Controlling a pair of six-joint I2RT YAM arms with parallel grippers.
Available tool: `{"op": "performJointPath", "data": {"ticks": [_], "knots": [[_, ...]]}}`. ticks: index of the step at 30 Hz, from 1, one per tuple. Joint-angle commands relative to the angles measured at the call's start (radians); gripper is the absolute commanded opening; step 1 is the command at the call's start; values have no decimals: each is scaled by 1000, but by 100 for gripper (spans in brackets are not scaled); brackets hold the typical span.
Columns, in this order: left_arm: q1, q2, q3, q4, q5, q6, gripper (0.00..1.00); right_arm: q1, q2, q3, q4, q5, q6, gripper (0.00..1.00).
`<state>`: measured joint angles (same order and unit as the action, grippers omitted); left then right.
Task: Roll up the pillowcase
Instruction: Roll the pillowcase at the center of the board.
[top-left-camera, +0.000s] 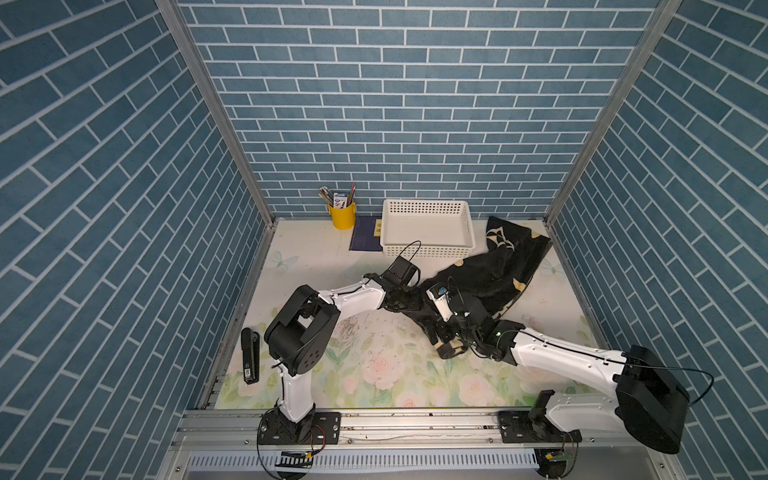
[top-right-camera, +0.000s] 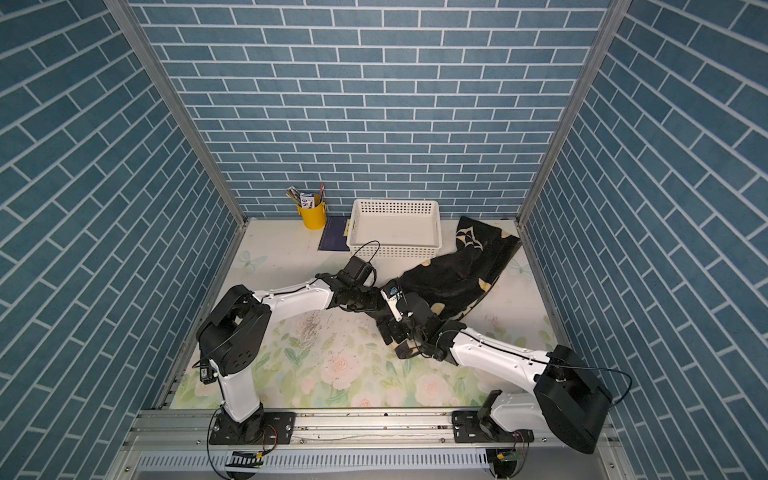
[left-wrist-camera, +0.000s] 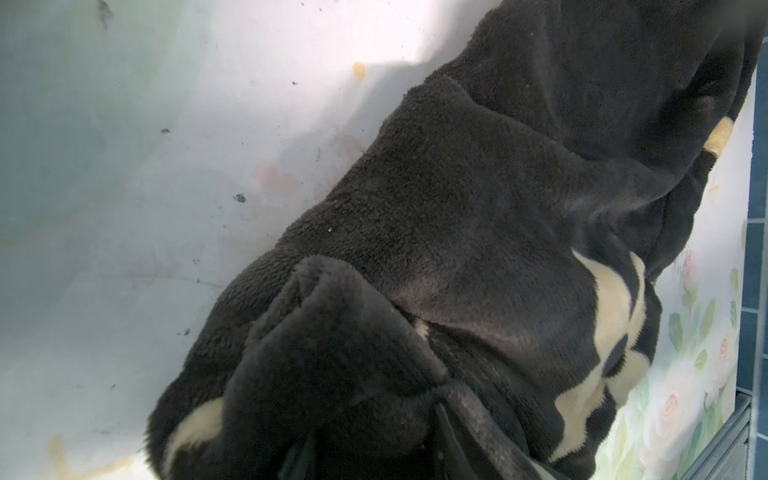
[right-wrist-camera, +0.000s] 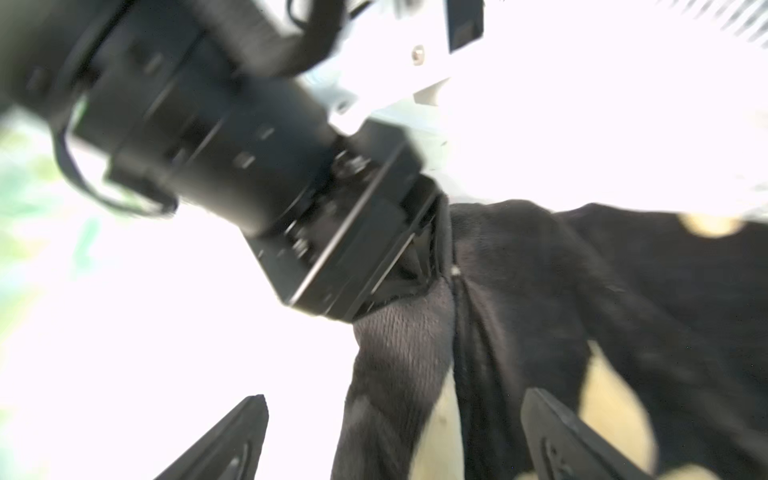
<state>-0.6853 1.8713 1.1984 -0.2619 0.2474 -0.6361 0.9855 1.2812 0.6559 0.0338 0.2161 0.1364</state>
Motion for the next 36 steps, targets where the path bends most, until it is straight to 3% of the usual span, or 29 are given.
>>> {"op": "performJointPath", "data": {"ticks": [1,5,12,15,19,20,22,23,27,31,36], "knots": [[1,9,15,-14,-10,-4,49,113,44,-20,-12,324,-134,100],[1,11,12,-12,-8,-5,49,183,176,12,26,450,-202,99],[1,2,3,-12,-13,-4,49,191,320,36,99,599,-262,98],[1,2,0,-11,-11,-4,49,189,341,41,106,591,-267,90],[2,0,1,-8,-13,-5,49,189,347,46,100,509,-263,64],[3,0,3,-9,-15,-5,49,189,345,51,95,490,-256,54],[8,-6,6,-13,-16,-5,49,189,334,56,83,448,-242,24],[14,-11,7,-15,-18,-2,49,189,325,54,81,433,-228,15],[57,-56,12,-33,-23,3,51,188,269,43,64,325,-169,0],[114,-126,19,-54,-19,13,55,151,190,15,69,87,-92,0],[164,-200,22,-90,-19,39,58,20,96,-48,117,-231,25,0]]}}
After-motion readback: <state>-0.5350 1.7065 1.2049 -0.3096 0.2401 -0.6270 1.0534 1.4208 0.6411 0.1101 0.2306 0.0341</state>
